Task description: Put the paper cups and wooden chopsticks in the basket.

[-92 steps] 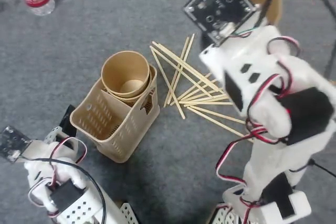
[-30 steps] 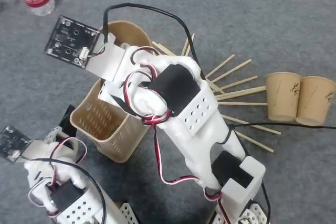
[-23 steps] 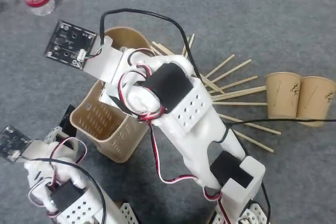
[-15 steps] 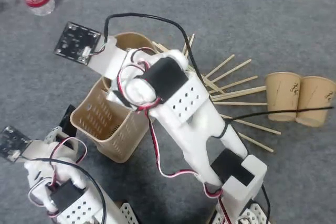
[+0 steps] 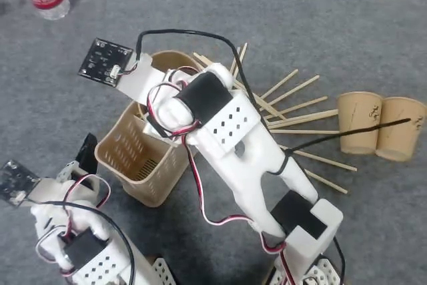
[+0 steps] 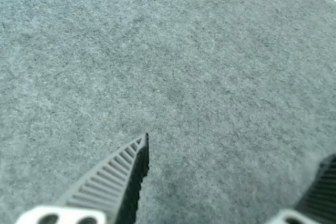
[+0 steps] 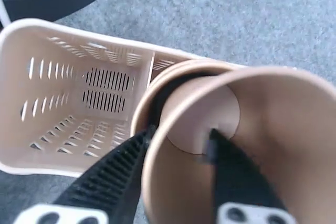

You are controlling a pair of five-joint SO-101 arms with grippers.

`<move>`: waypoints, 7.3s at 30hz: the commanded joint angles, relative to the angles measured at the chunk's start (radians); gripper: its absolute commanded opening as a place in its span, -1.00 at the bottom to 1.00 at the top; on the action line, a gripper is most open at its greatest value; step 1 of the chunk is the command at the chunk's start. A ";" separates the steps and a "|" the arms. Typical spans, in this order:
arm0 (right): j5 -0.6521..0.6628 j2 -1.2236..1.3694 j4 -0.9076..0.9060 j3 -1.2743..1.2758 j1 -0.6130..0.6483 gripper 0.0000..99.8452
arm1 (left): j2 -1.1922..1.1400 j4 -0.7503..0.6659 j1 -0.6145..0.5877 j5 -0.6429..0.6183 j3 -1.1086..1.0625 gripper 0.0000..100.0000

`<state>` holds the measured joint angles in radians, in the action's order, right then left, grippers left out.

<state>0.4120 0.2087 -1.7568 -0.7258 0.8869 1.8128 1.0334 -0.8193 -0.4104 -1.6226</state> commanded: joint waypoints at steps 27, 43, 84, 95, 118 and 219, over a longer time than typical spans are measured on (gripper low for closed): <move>0.158 -0.334 -0.030 -0.086 0.007 -0.94 | 0.009 -0.026 0.006 0.014 0.002 -0.11; 0.180 -0.257 -0.024 -0.023 -0.041 -0.99 | 0.009 -0.026 0.006 0.014 0.002 -0.11; 0.184 -0.125 0.070 0.249 -0.056 -0.99 | 0.009 -0.026 0.006 0.014 0.002 -0.11; 0.186 0.030 0.076 0.258 -0.059 -0.99 | 0.009 -0.026 0.006 0.014 0.002 -0.11; 0.232 0.297 0.177 0.258 -0.110 -0.99 | 0.009 -0.026 0.006 0.015 0.002 -0.11; -0.242 -1.282 0.114 1.165 -0.874 -0.99 | 0.009 -0.026 0.006 0.015 0.001 -0.11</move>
<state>0.2770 -1.0464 -1.7215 0.3053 0.0077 1.8128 1.0334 -0.8193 -0.4043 -1.6256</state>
